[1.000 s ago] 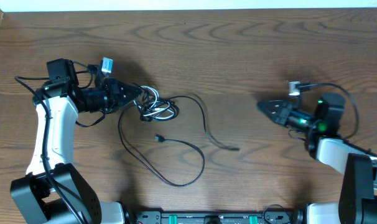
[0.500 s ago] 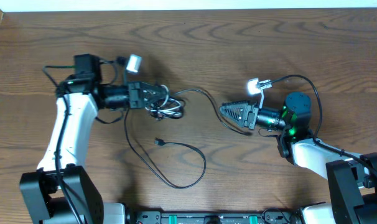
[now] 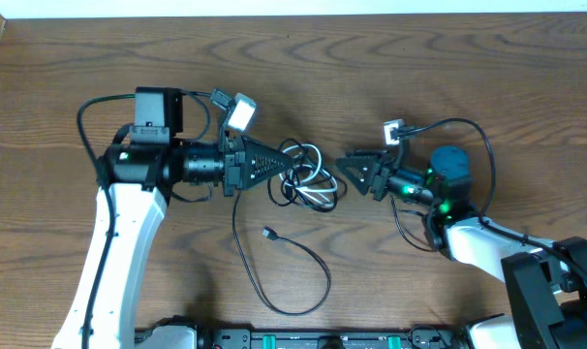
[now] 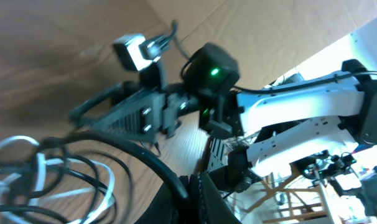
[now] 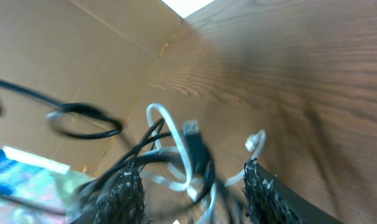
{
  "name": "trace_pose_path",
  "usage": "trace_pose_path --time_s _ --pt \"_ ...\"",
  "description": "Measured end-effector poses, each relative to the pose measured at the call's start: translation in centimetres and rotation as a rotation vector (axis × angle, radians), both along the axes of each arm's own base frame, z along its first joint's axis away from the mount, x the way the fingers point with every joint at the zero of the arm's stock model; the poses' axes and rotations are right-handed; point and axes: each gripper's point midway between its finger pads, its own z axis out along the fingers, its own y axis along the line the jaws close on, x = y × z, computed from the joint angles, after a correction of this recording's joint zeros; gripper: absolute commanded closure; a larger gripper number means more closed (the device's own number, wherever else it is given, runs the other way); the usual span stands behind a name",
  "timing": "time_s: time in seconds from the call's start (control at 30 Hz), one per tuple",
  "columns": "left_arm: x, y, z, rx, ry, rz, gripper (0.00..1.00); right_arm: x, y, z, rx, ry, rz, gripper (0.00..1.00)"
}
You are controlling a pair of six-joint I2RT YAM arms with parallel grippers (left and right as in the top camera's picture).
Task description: Untangle cables
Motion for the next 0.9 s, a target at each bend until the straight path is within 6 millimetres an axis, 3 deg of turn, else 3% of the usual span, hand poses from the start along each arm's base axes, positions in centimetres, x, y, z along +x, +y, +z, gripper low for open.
trace_pose_path --time_s 0.23,0.9 --pt "-1.0 0.1 1.4 -0.004 -0.048 0.001 0.92 -0.3 1.7 0.2 -0.035 -0.072 -0.008 0.55" --pt "-1.0 0.1 1.4 -0.004 -0.047 0.002 0.92 -1.8 4.4 0.0 -0.058 -0.096 0.018 0.50"
